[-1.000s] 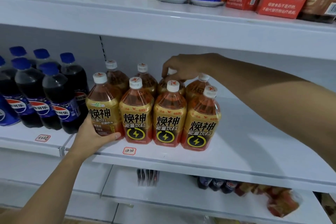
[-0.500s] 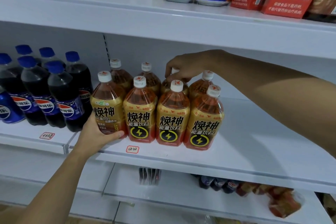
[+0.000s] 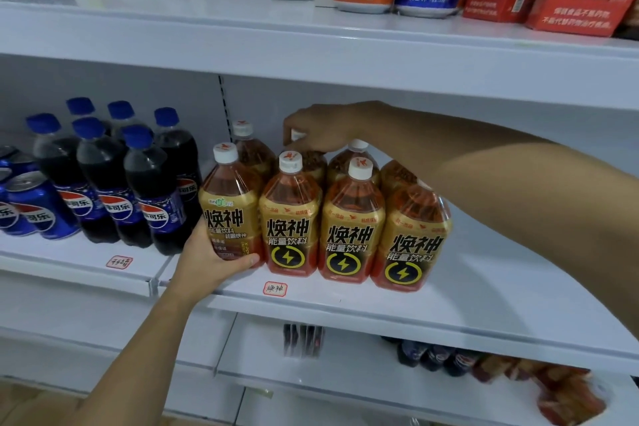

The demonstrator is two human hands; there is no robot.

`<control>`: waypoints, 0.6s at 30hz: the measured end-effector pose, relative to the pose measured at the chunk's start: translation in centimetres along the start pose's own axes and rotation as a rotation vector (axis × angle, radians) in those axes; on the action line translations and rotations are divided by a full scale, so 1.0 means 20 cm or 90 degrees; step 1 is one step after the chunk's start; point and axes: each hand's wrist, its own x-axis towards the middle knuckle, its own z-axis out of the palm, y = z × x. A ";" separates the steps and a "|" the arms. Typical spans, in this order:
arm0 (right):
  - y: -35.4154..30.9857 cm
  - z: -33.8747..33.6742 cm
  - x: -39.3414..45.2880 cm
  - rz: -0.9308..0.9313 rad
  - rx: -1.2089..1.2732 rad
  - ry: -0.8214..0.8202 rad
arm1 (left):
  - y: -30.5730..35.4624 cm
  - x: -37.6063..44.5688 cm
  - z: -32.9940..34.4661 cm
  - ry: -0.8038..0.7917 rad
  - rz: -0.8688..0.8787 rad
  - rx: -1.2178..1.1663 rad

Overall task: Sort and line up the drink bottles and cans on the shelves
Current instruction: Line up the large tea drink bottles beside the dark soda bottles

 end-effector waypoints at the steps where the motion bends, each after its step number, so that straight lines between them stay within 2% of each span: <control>1: -0.11 -0.05 -0.08 0.026 0.016 -0.010 | 0.00 0.00 0.00 0.000 0.000 0.000; 4: -0.27 -0.11 -0.19 0.008 0.002 0.036 | 0.00 0.00 0.00 0.006 -0.003 -0.003; 7: -0.29 -0.12 -0.19 0.005 0.010 -0.005 | 0.00 0.00 0.00 0.006 -0.002 -0.012; 14: -0.28 -0.12 -0.18 0.006 0.031 -0.008 | -0.02 0.00 -0.02 -0.007 -0.003 -0.030; 16: -0.27 -0.14 -0.21 0.015 0.057 0.041 | -0.03 0.01 -0.02 -0.008 -0.006 -0.028; 18: -0.25 -0.16 -0.29 0.028 0.115 0.132 | -0.04 0.01 -0.02 -0.004 0.001 -0.025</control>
